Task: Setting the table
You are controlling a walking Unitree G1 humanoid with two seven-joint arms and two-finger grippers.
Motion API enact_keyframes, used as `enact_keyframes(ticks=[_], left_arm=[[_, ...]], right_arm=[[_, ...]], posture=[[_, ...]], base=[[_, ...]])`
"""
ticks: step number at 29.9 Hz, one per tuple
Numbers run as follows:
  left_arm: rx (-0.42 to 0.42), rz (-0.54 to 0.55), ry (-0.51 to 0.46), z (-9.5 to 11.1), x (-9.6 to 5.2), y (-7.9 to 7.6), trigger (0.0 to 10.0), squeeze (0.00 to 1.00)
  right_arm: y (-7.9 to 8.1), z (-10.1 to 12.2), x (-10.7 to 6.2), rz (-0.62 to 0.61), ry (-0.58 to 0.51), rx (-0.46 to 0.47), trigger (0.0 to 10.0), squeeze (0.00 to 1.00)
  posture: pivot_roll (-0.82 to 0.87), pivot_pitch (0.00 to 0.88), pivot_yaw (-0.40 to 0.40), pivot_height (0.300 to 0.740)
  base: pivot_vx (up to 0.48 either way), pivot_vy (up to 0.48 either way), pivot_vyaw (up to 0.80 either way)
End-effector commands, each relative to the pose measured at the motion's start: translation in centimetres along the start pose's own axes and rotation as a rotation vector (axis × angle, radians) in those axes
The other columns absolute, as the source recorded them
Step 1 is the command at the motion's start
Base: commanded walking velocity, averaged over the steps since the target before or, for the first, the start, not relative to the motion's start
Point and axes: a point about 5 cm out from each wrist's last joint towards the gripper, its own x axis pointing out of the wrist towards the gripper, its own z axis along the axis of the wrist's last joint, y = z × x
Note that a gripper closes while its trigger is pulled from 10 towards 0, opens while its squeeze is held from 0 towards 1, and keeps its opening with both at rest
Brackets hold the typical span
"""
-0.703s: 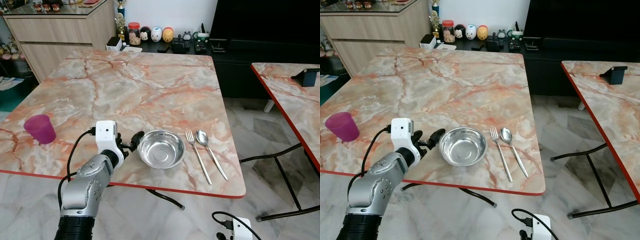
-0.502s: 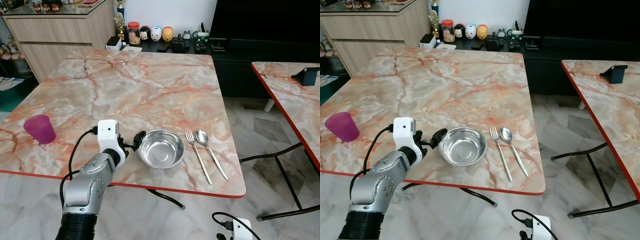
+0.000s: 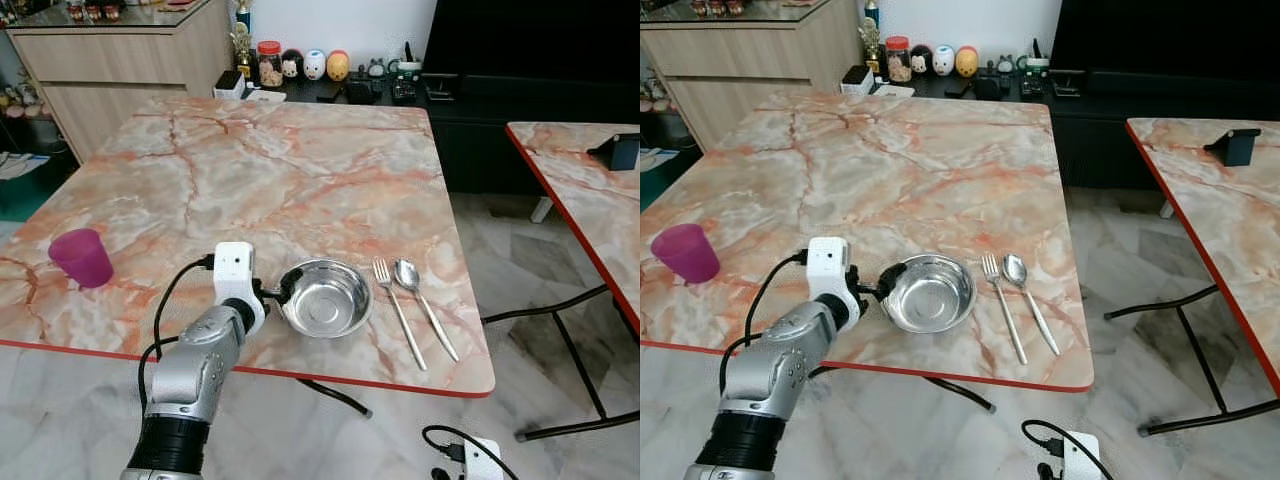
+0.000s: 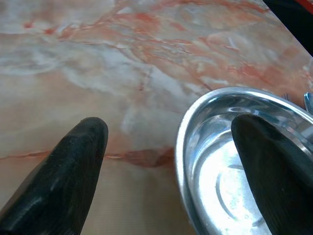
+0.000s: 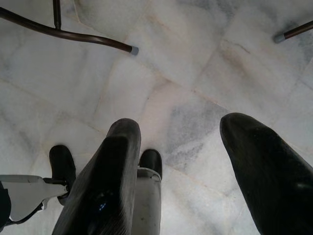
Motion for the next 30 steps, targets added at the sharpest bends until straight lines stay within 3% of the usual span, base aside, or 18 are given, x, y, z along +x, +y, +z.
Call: enact_keyframes(ticks=[1, 11, 30], left_arm=[[0.028, -0.007, -0.007, 0.2, 0.23, -0.2, 10.0, 0.0], [0.068, 0.018, -0.022, 0.22, 0.27, 0.03, 10.0, 0.0], [0.058, 0.008, 0.045, -0.68, 0.25, 0.18, 10.0, 0.0]], right_arm=[[-0.11, -0.18, -0.06, -0.006, 0.0, 0.01, 10.0, 0.0], [-0.14, -0.2, -0.07, -0.005, 0.001, 0.006, 10.0, 0.0], [-0.18, -0.02, -0.02, -0.002, 0.001, 0.009, 10.0, 0.0]], posture=[[0.11, 0.0, -0.001, 0.74], [0.11, 0.0, 0.0, 0.74], [0.12, 0.0, -0.002, 0.74]], base=[[0.0, 0.0, 0.0], [0.0, 0.0, 0.0], [0.0, 0.0, 0.0]])
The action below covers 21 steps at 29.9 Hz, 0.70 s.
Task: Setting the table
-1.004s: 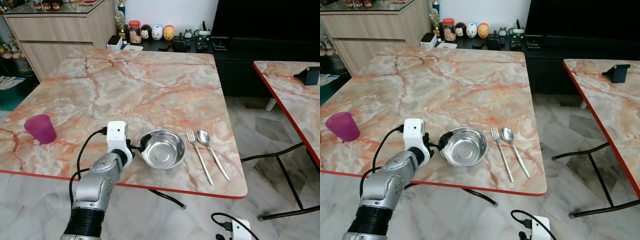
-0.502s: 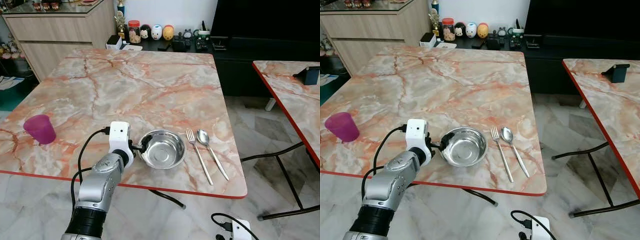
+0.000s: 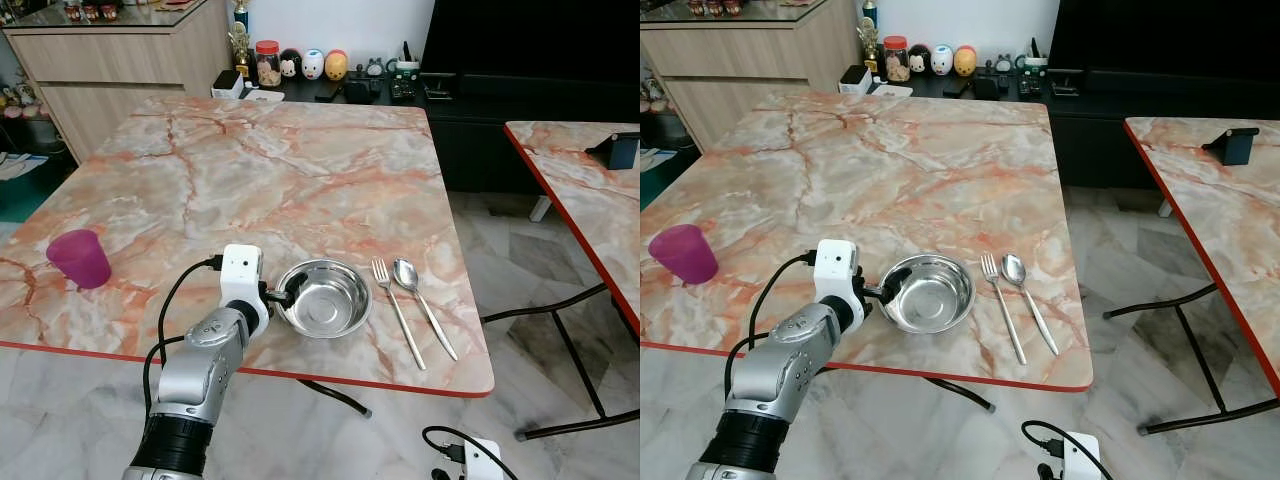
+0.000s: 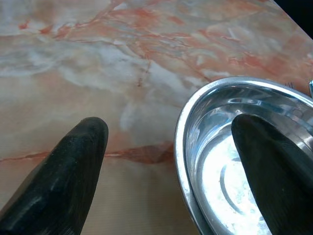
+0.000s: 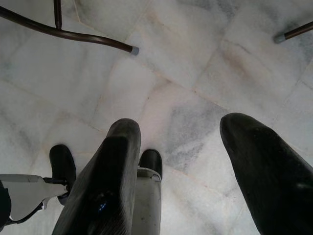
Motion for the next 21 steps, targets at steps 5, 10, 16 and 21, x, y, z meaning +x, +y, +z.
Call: enact_keyframes(ticks=[5, 10, 16, 21], left_arm=[[0.011, 0.022, 0.037, -0.32, 0.15, 0.27, 10.0, 0.0], [-0.006, 0.009, 0.07, -0.66, 0.19, 0.19, 10.0, 0.0], [-0.001, -0.004, 0.094, -0.98, 0.1, 0.1, 10.0, 0.0], [0.0, -0.003, 0.104, -0.98, 0.17, 0.1, 10.0, 0.0]], right_arm=[[-0.2, 0.02, -0.01, -0.006, 0.001, 0.012, 10.0, 0.0], [-0.22, 0.06, 0.0, -0.004, 0.002, 0.012, 10.0, 0.0], [-0.21, 0.05, 0.0, -0.003, 0.003, 0.012, 10.0, 0.0], [-0.21, 0.11, 0.02, -0.003, 0.002, 0.012, 10.0, 0.0]], posture=[[0.11, 0.0, -0.001, 0.74], [0.12, 0.0, -0.001, 0.74], [0.12, 0.0, -0.001, 0.74], [0.12, 0.0, 0.0, 0.74]], base=[[0.0, 0.0, 0.0], [0.0, 0.0, 0.0], [0.0, 0.0, 0.0], [0.0, 0.0, 0.0]])
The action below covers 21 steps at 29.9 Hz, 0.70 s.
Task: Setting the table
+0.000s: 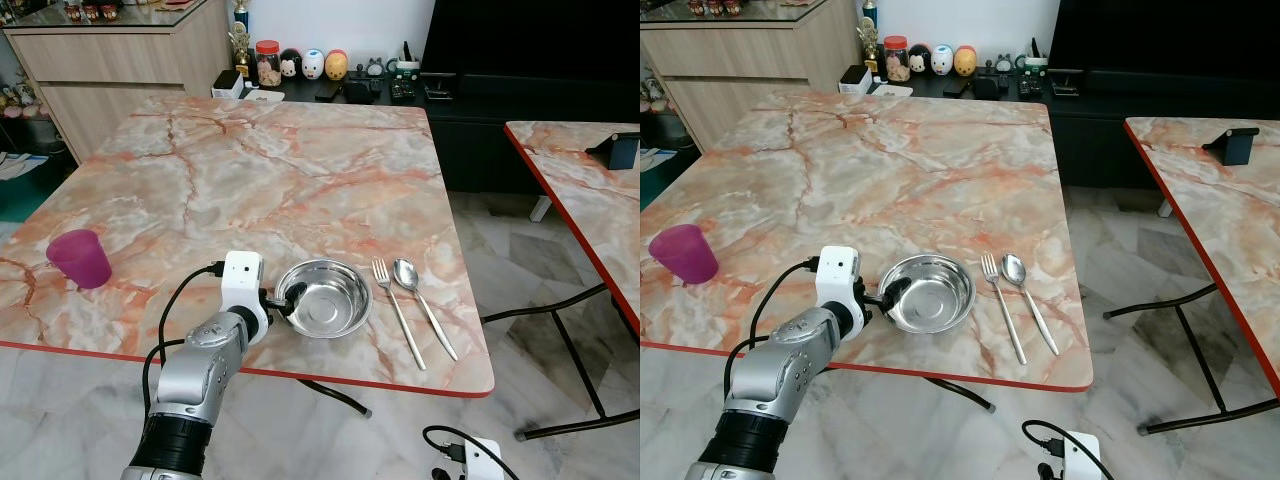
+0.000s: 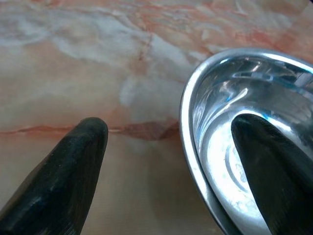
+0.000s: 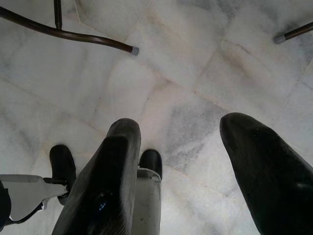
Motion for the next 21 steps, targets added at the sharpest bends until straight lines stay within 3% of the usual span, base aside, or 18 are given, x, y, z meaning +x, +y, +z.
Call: enact_keyframes(ticks=[1, 11, 12, 13, 21], left_arm=[[0.013, 0.0, 0.03, -0.14, 0.21, 0.01, 10.0, 0.0], [0.011, 0.028, 0.044, -0.21, 0.25, 0.28, 10.0, 0.0], [0.01, 0.027, 0.045, -0.2, 0.24, 0.28, 8.6, 0.0], [0.009, 0.025, 0.045, -0.2, 0.25, 0.25, 0.0, 0.0], [0.009, 0.018, 0.053, -0.21, 0.29, 0.17, 0.0, 0.0]], right_arm=[[-0.13, 0.04, 0.01, -0.005, 0.004, 0.013, 10.0, 0.0], [-0.09, 0.02, 0.01, 0.0, 0.007, 0.012, 10.0, 0.0], [-0.08, 0.02, 0.01, 0.0, 0.007, 0.012, 10.0, 0.0], [-0.07, 0.01, 0.01, 0.001, 0.007, 0.012, 10.0, 0.0], [-0.04, -0.02, 0.01, 0.002, 0.01, 0.012, 10.0, 0.0]], posture=[[0.12, 0.0, 0.0, 0.74], [0.12, 0.0, 0.001, 0.74], [0.12, 0.0, 0.002, 0.74], [0.12, 0.0, 0.002, 0.74], [0.12, 0.0, 0.003, 0.74]], base=[[0.0, 0.0, 0.0], [0.0, 0.0, 0.0], [0.0, 0.0, 0.0], [0.0, 0.0, 0.0], [0.0, 0.0, 0.0]])
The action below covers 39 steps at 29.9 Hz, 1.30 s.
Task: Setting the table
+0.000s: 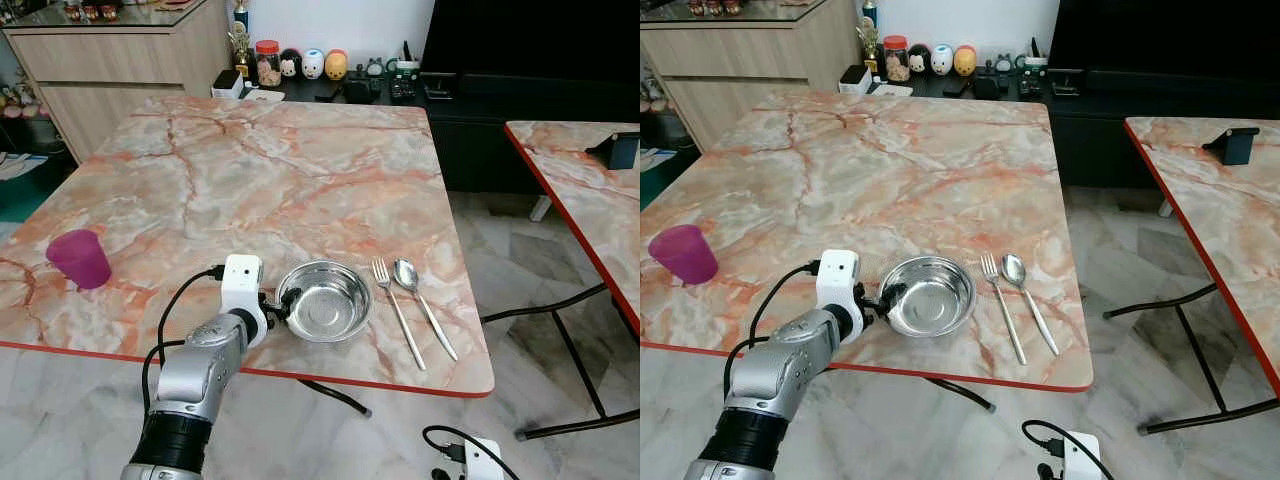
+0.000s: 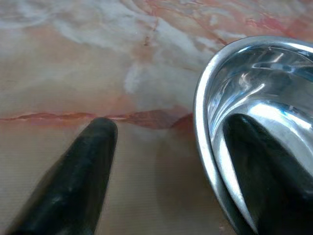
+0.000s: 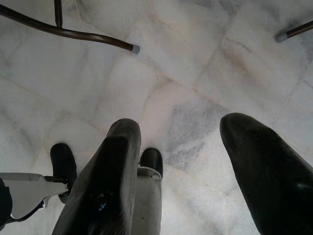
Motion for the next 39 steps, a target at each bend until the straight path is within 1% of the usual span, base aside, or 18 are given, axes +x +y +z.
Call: enact_keyframes(ticks=[1, 10, 22, 29, 31, 39], left_arm=[[0.006, 0.001, 0.018, 0.04, 0.12, -0.02, 0.0, 0.0], [0.002, -0.007, 0.02, 0.08, 0.1, -0.04, 0.0, 0.0], [0.019, -0.041, 0.017, 0.32, 0.11, -0.34, 0.0, 0.0], [0.004, -0.045, -0.009, 0.6, 0.04, -0.4, 0.0, 0.0], [0.012, -0.06, -0.02, 0.66, 0.0, -0.53, 0.0, 0.0], [0.01, -0.071, -0.025, 0.54, -0.11, -0.72, 0.0, 0.0]], right_arm=[[-0.05, 0.01, 0.0, 0.0, 0.003, 0.012, 10.0, 0.0], [-0.04, -0.02, 0.0, 0.004, 0.006, 0.01, 10.0, 0.0], [-0.02, 0.0, 0.02, 0.005, 0.009, 0.007, 10.0, 0.0], [-0.02, -0.03, 0.01, 0.004, 0.009, 0.005, 10.0, 0.0], [-0.04, -0.03, 0.01, 0.003, 0.009, 0.002, 10.0, 0.0], [-0.1, -0.14, -0.02, 0.002, 0.011, -0.003, 10.0, 0.0]], posture=[[0.12, 0.0, 0.003, 0.74], [0.12, 0.0, 0.003, 0.74], [0.12, 0.0, 0.003, 0.74], [0.12, 0.0, -0.001, 0.74], [0.12, 0.0, -0.001, 0.74], [0.11, 0.0, -0.005, 0.74]], base=[[0.0, 0.0, 0.0], [0.0, 0.0, 0.0], [0.0, 0.0, 0.0], [0.0, 0.0, 0.0], [0.0, 0.0, 0.0], [0.0, 0.0, 0.0]])
